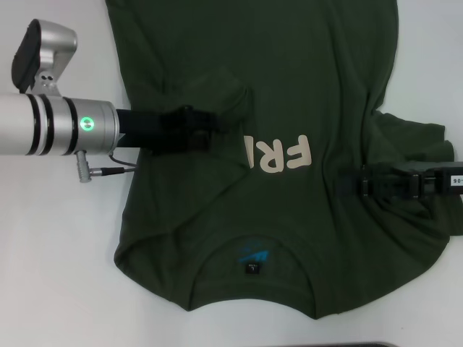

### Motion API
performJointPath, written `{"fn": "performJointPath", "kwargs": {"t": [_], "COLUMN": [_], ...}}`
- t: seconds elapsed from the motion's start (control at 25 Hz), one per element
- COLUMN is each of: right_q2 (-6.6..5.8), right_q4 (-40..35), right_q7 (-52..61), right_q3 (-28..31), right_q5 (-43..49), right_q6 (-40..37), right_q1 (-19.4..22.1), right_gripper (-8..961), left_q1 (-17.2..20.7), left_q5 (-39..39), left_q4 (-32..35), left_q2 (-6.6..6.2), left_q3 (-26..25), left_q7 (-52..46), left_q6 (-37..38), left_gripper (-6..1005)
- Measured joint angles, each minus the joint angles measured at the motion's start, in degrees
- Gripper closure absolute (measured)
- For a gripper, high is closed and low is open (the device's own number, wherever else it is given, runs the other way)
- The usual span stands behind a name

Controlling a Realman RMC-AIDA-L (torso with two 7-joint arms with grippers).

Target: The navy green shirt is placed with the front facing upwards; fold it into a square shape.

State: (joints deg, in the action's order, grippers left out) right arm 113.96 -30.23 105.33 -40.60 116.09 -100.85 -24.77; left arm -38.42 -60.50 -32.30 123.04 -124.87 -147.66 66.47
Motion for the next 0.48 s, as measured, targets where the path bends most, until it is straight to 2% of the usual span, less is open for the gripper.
{"fn": "performJointPath", "kwargs": {"t": [0.48], "right_q2": [-0.33], "right_q4": [0.00], "right_q7": [-0.02], "right_q3": [0.19], "right_q5": [0.02], "right_q6": [-0.05], "right_q1": [-0.18], "right_gripper": [39], "left_q1": [0.45], "left_q5": [1.97], "left_q4": [-2.71], "left_q2": [-0.30], "left_q3": [1.57], "left_q7": [-0.25], "left_q6": [-1.70], "left_gripper": [466]}}
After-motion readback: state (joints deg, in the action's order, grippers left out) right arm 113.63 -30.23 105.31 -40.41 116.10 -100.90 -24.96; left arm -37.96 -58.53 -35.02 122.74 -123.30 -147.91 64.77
